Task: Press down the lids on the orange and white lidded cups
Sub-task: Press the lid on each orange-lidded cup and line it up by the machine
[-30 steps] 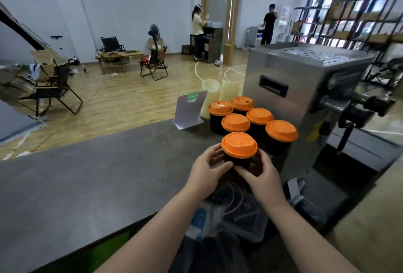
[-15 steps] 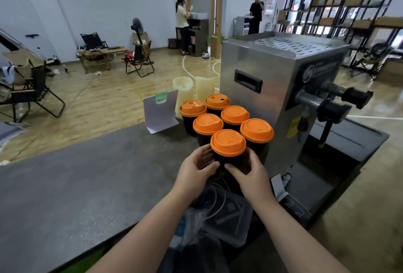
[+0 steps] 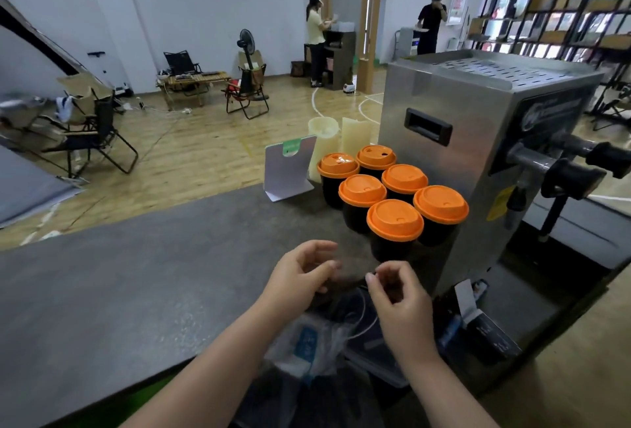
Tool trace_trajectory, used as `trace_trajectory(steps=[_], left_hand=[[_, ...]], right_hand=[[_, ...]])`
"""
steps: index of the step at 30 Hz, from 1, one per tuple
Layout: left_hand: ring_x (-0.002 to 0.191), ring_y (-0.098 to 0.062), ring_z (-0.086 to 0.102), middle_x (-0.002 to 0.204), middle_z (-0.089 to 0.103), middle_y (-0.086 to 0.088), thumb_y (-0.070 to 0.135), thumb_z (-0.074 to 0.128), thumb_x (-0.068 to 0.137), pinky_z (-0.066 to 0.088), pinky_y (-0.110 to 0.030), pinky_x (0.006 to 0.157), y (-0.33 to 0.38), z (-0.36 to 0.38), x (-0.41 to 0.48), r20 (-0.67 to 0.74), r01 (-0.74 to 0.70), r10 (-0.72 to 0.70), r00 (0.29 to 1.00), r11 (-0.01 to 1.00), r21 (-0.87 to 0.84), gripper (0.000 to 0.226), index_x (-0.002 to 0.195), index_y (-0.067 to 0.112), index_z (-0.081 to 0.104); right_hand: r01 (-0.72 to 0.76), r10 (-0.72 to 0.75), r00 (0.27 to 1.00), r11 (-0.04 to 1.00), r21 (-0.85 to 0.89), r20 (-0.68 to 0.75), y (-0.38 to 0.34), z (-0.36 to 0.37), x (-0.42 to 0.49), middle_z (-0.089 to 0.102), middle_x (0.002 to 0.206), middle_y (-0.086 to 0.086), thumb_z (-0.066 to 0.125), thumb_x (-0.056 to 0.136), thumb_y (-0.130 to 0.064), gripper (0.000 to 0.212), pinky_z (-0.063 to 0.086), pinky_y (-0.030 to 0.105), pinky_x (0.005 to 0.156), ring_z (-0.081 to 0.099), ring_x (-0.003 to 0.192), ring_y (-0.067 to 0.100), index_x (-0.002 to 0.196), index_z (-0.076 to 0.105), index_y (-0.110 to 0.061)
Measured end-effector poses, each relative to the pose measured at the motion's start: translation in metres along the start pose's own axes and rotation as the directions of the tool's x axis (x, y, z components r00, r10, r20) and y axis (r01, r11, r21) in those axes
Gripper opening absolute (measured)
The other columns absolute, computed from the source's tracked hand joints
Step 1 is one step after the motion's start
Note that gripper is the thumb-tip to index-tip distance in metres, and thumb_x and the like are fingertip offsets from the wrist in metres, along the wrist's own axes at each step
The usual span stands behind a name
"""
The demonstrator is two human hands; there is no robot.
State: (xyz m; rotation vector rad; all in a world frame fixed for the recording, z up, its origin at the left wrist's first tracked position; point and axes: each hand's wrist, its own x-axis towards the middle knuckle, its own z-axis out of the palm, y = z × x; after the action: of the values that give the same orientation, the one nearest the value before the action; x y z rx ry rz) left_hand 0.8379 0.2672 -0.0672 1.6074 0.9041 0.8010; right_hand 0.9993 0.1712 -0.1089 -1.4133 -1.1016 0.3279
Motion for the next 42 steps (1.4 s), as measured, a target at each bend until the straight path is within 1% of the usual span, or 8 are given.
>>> trace_trajectory(steps=[8, 12, 18, 25, 30, 34, 37, 42], left_hand=[[0.079, -0.012, 0.065, 0.094, 0.073, -0.001, -0.002, 0.055, 0.097, 0.05, -0.022, 0.059, -0.016, -0.165, -0.085, -0.269, 0.107, -0.069, 0.961, 0.986, 0.126, 0.027, 0.106, 0.019, 0.067], [0.076, -0.013, 0.062, 0.096, 0.07, -0.005, -0.003, 0.051, 0.099, 0.05, -0.017, 0.058, -0.022, -0.247, -0.143, -0.417, 0.166, -0.116, 0.901, 0.982, 0.085, 0.023, 0.111, 0.009, 0.066], [0.078, -0.014, 0.063, 0.097, 0.07, -0.007, -0.002, 0.051, 0.099, 0.049, -0.017, 0.058, -0.038, -0.369, -0.243, -0.593, 0.206, -0.148, 0.792, 0.978, 0.031, 0.022, 0.112, 0.004, 0.067], [0.08, -0.015, 0.062, 0.097, 0.069, -0.006, -0.004, 0.051, 0.097, 0.045, -0.027, 0.061, -0.063, -0.534, -0.348, -0.772, 0.211, -0.128, 0.623, 0.978, 0.008, 0.022, 0.104, 0.009, 0.069], [0.081, -0.015, 0.059, 0.1, 0.064, -0.007, -0.001, 0.055, 0.095, 0.052, -0.034, 0.076, -0.092, -0.634, -0.405, -0.903, 0.17, -0.216, 0.371, 0.972, -0.163, 0.019, 0.098, 0.015, 0.066], [0.087, -0.021, 0.061, 0.106, 0.063, -0.009, 0.004, 0.059, 0.09, 0.047, -0.034, 0.078, -0.109, -0.684, -0.427, -0.943, 0.214, -0.261, 0.206, 0.952, -0.217, 0.02, 0.107, 0.014, 0.057], [0.11, -0.024, 0.059, 0.117, 0.062, -0.012, 0.005, 0.062, 0.088, 0.045, -0.037, 0.091, -0.118, -0.715, -0.432, -0.945, 0.251, -0.268, 0.189, 0.943, -0.217, 0.026, 0.109, 0.014, 0.05], [0.106, -0.024, 0.059, 0.118, 0.06, -0.009, 0.008, 0.062, 0.086, 0.047, -0.04, 0.095, -0.125, -0.74, -0.426, -0.933, 0.239, -0.305, 0.192, 0.936, -0.258, 0.032, 0.11, 0.02, 0.045]], right_hand=[[0.122, -0.143, 0.928, 0.989, 0.081, 0.345, -0.068, 0.117, -0.014, 0.066, 0.081, -0.009, 0.068, 0.092, -0.012, 0.021, 0.049, 0.016, 0.063, 0.062, 0.072, 0.012, 0.089, 0.063, -0.032], [0.113, -0.143, 0.858, 0.989, 0.09, 0.493, -0.1, 0.184, -0.035, 0.065, 0.08, -0.01, 0.068, 0.092, -0.011, 0.02, 0.05, 0.022, 0.06, 0.059, 0.068, 0.009, 0.089, 0.065, -0.03], [0.116, -0.163, 0.747, 0.987, 0.116, 0.645, -0.172, 0.307, -0.082, 0.069, 0.081, -0.011, 0.07, 0.092, -0.013, 0.019, 0.048, 0.014, 0.061, 0.06, 0.068, 0.004, 0.086, 0.066, -0.031], [0.089, -0.177, 0.67, 0.983, 0.159, 0.721, -0.257, 0.469, -0.165, 0.071, 0.083, 0.0, 0.069, 0.092, -0.008, 0.009, 0.045, 0.013, 0.063, 0.057, 0.065, -0.002, 0.09, 0.068, -0.017], [0.041, -0.158, 0.631, 0.984, 0.171, 0.76, -0.306, 0.576, -0.224, 0.071, 0.084, 0.002, 0.069, 0.09, -0.006, 0.009, 0.043, 0.01, 0.062, 0.055, 0.065, -0.001, 0.09, 0.068, -0.015], [-0.022, -0.11, 0.599, 0.988, 0.154, 0.793, -0.333, 0.642, -0.259, 0.072, 0.099, 0.002, 0.062, 0.09, 0.001, 0.021, 0.049, 0.01, 0.07, 0.062, 0.077, 0.008, 0.102, 0.067, -0.016], [0.043, -0.112, 0.522, 0.994, 0.104, 0.846, -0.354, 0.696, -0.281, 0.066, 0.125, -0.001, 0.056, 0.092, -0.001, 0.044, 0.05, 0.019, 0.089, 0.064, 0.099, 0.012, 0.133, 0.059, -0.018], [0.206, -0.076, 0.418, 0.978, -0.013, 0.905, -0.377, 0.765, -0.305, 0.04, 0.159, 0.0, 0.047, 0.092, -0.003, 0.073, 0.038, 0.03, 0.113, 0.05, 0.134, 0.021, 0.159, 0.025, -0.025]])
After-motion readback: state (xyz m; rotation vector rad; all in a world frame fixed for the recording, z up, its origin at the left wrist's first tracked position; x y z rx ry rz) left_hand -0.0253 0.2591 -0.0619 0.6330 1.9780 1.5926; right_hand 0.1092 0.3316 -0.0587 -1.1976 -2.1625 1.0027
